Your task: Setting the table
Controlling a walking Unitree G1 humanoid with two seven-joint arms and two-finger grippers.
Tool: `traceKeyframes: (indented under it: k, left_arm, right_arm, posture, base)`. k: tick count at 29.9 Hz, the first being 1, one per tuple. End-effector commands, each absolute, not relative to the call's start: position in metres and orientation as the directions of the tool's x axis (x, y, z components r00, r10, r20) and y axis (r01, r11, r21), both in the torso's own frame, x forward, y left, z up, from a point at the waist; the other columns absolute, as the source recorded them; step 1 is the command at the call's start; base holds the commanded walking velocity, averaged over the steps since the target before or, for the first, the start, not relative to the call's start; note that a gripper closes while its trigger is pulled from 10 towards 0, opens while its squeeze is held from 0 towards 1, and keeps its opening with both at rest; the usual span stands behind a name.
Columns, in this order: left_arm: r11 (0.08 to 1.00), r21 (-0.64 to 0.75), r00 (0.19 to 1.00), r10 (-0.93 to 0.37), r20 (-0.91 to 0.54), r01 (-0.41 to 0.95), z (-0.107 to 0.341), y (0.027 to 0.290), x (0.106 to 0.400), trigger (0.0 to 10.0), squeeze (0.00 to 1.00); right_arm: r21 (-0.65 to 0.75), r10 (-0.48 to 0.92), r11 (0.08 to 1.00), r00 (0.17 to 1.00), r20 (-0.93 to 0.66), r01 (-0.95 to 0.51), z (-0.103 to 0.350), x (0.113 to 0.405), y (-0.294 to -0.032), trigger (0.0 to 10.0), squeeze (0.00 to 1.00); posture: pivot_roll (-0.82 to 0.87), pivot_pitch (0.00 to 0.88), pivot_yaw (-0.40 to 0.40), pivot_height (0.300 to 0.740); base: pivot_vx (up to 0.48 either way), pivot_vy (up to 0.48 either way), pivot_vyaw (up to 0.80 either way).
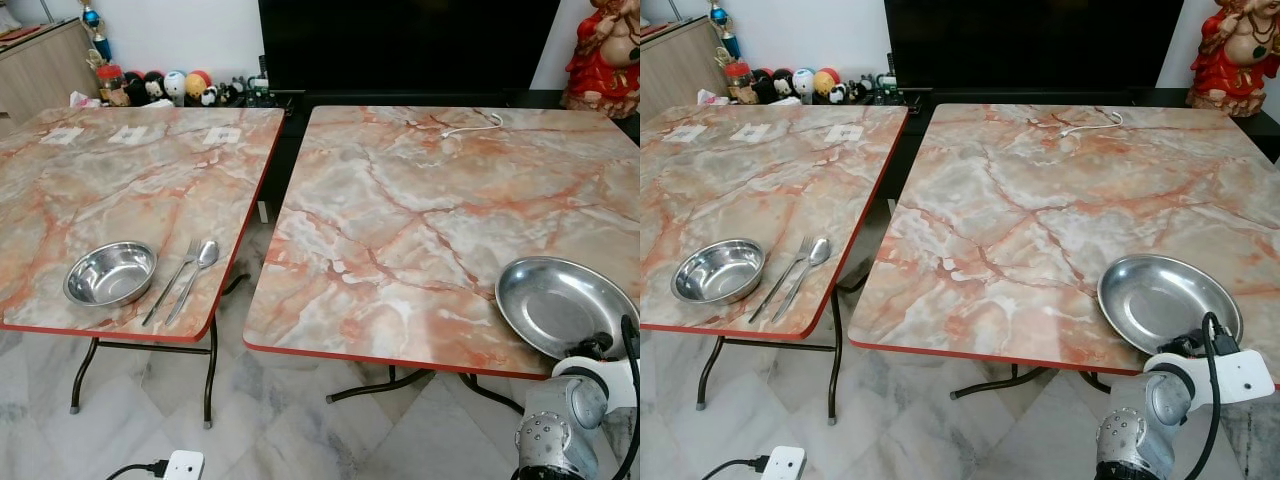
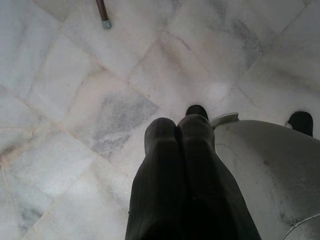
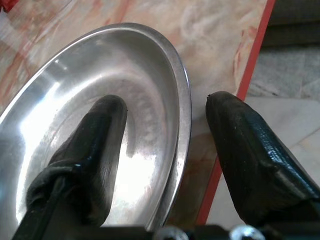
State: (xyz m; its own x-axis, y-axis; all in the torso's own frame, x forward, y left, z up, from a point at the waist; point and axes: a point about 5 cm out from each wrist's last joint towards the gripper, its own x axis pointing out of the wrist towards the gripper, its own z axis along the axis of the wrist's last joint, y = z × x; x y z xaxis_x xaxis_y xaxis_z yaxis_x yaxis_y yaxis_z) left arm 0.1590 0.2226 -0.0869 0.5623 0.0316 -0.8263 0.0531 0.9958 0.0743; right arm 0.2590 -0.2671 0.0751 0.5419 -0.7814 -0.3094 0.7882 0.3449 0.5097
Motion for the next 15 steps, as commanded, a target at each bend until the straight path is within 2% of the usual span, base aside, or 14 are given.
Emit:
traceKeyframes:
  k: [1, 2, 4, 5, 6, 13, 14, 15]
  left_arm:
    - [0.996, 0.076, 0.552, 0.043, -0.833, 0.038, -0.087, 0.225, 0.157, 10.0, 0.0]
    - [0.996, 0.076, 0.553, 0.043, -0.832, 0.036, -0.087, 0.225, 0.157, 10.0, 0.0]
    - [0.997, 0.076, 0.555, 0.046, -0.83, 0.03, -0.087, 0.225, 0.158, 10.0, 0.0]
    - [0.997, 0.076, 0.555, 0.046, -0.83, 0.03, -0.087, 0.225, 0.158, 10.0, 0.0]
    - [0.996, 0.079, 0.555, 0.048, -0.83, 0.032, -0.087, 0.226, 0.158, 10.0, 0.0]
    - [0.996, 0.08, 0.555, 0.049, -0.83, 0.033, -0.087, 0.226, 0.157, 10.0, 0.0]
    - [0.996, 0.079, 0.558, 0.049, -0.829, 0.029, -0.087, 0.226, 0.158, 10.0, 0.0]
    - [0.997, 0.077, 0.558, 0.048, -0.828, 0.029, -0.087, 0.225, 0.158, 10.0, 0.0]
  right_arm:
    - [0.505, -0.79, 0.362, 0.546, -0.28, 0.783, 0.081, 0.259, -0.264, 10.0, 0.36]
    - [0.484, -0.805, 0.372, 0.535, -0.258, 0.792, 0.083, 0.257, -0.265, 10.0, 0.0]
    - [0.369, -0.834, 0.48, 0.545, -0.091, 0.796, 0.101, 0.252, -0.266, 10.0, 0.0]
    - [0.369, -0.834, 0.48, 0.545, -0.091, 0.796, 0.101, 0.252, -0.266, 10.0, 0.0]
    - [0.3, -0.807, 0.566, 0.59, 0.015, 0.767, 0.114, 0.255, -0.262, 10.0, 0.0]
    - [0.172, -0.649, 0.76, 0.745, 0.154, 0.627, 0.132, 0.269, -0.244, 10.0, 0.0]
    - [0.166, -0.579, 0.813, 0.805, 0.131, 0.558, 0.129, 0.275, -0.235, 10.0, 0.0]
    - [0.103, -0.408, 0.911, 0.91, 0.078, 0.4, 0.118, 0.285, -0.215, 10.0, 0.0]
  posture:
    - [0.05, 0.0, 0.017, 0.74]
    - [0.05, 0.0, 0.016, 0.74]
    - [0.05, 0.0, 0.018, 0.74]
    - [0.05, 0.0, 0.018, 0.74]
    - [0.04, 0.0, 0.022, 0.74]
    - [0.03, 0.0, 0.014, 0.74]
    - [0.02, 0.0, 0.014, 0.74]
    - [0.02, 0.0, 0.011, 0.74]
  base:
    - [0.0, 0.0, 0.0]
    - [0.0, 0.0, 0.0]
    - [0.0, 0.0, 0.0]
    - [0.0, 0.0, 0.0]
    - [0.0, 0.0, 0.0]
    - [0.0, 0.0, 0.0]
    - [0.0, 0.0, 0.0]
    - [0.0, 0.0, 0.0]
